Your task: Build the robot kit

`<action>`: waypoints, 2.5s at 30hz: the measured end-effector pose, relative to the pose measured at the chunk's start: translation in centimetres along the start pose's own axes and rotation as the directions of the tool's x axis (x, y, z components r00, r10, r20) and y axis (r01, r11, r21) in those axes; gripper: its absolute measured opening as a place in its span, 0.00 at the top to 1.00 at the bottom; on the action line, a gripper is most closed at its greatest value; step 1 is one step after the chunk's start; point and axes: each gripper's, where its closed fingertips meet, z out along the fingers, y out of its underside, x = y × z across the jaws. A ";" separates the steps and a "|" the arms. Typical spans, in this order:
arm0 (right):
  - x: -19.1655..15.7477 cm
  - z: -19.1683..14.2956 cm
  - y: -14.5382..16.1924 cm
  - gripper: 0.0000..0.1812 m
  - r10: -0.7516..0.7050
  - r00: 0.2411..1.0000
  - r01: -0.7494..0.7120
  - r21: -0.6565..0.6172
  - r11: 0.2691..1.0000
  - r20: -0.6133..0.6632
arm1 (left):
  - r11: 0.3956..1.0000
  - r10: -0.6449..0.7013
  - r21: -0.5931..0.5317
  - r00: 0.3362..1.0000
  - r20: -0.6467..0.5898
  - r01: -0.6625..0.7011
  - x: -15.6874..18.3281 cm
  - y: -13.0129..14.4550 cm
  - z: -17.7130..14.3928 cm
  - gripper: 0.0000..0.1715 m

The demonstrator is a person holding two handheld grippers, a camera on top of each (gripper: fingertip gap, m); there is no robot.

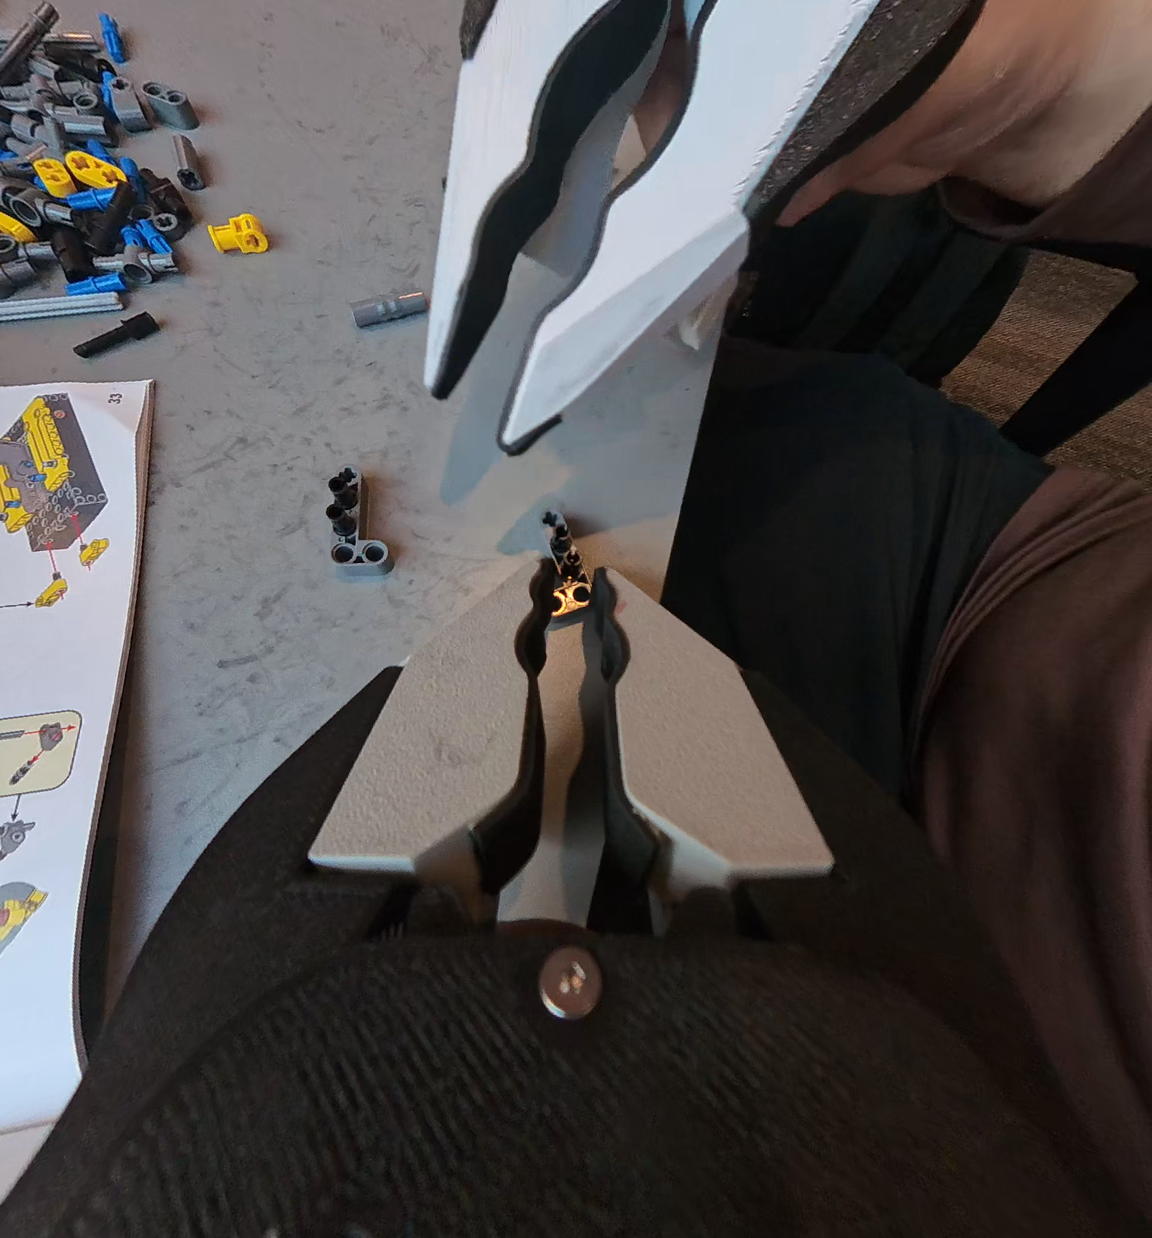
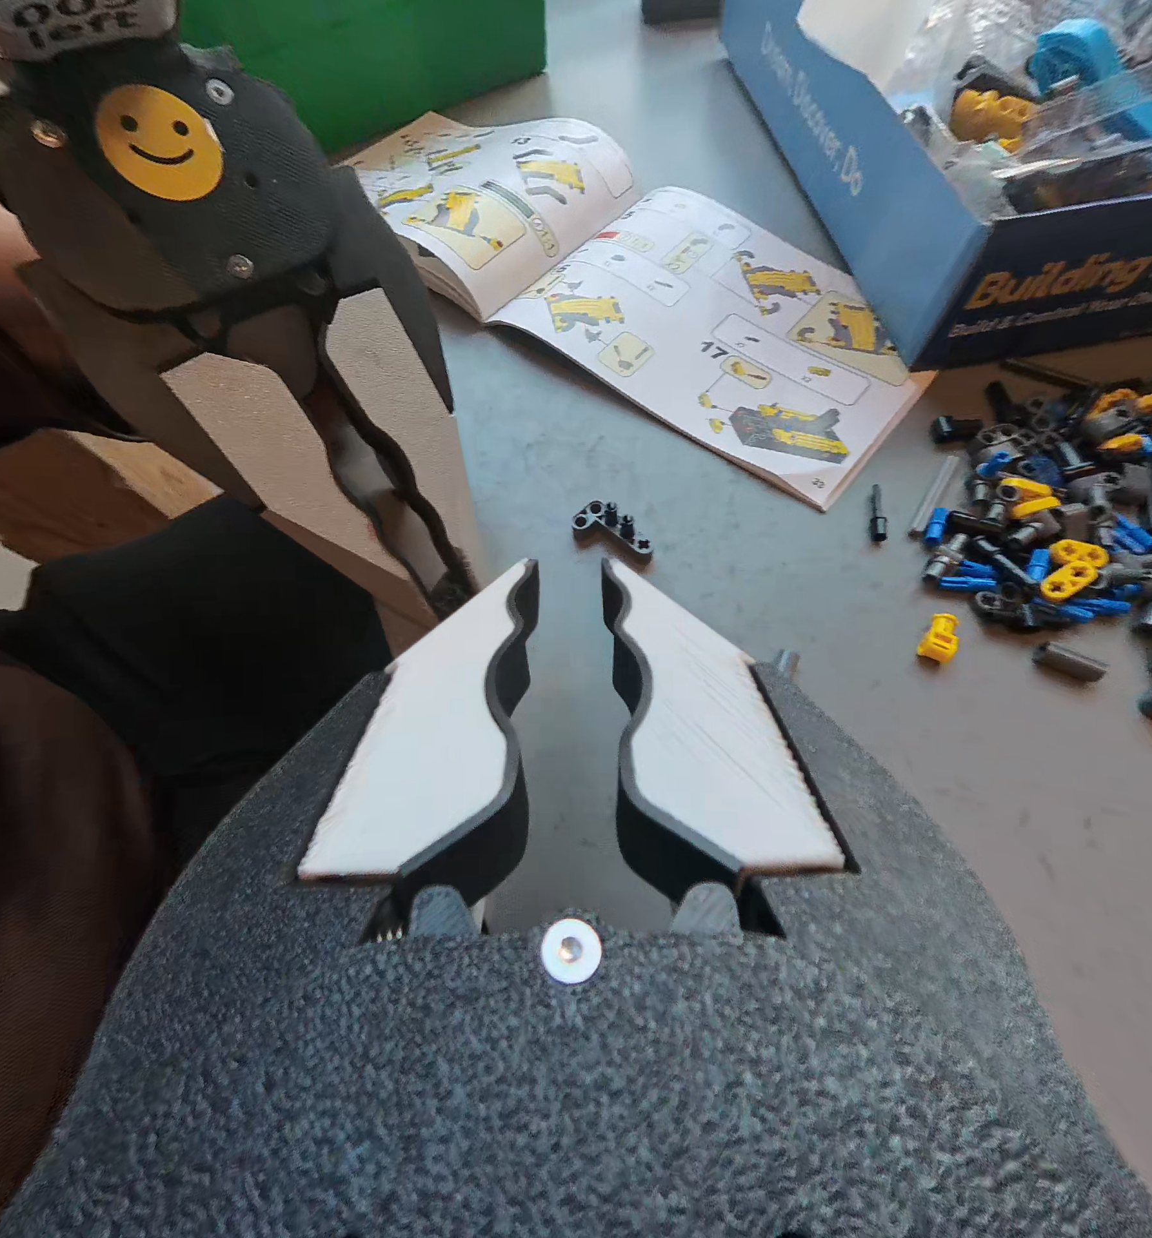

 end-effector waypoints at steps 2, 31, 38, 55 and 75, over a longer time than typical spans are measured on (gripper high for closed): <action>0.5 0.0 0.3 0.90 -0.020 0.999 0.019 -0.018 1.000 -0.042 | 1.000 -0.002 0.000 1.000 -0.001 0.002 0.0 0.0 0.0 0.95; 0.8 -0.1 0.2 0.87 0.054 0.999 -0.054 0.002 0.999 -0.005 | 0.993 -0.118 0.026 0.989 0.085 0.116 -2.1 -0.6 0.2 0.95; 1.0 -0.4 0.4 0.86 -0.015 0.994 0.016 0.008 1.000 -0.105 | 0.981 -0.189 0.052 0.980 0.069 0.186 -2.3 -1.7 1.0 0.91; -0.1 -0.7 1.6 0.85 0.124 0.992 -0.124 0.044 0.991 0.010 | 0.936 -0.104 0.348 0.987 0.126 0.054 -5.5 -4.8 -4.1 0.82; 5.0 -2.2 1.8 0.84 0.055 0.984 -0.061 -0.032 0.998 -0.171 | 0.908 -0.147 0.417 0.964 0.221 0.042 -7.0 -5.5 -4.9 0.98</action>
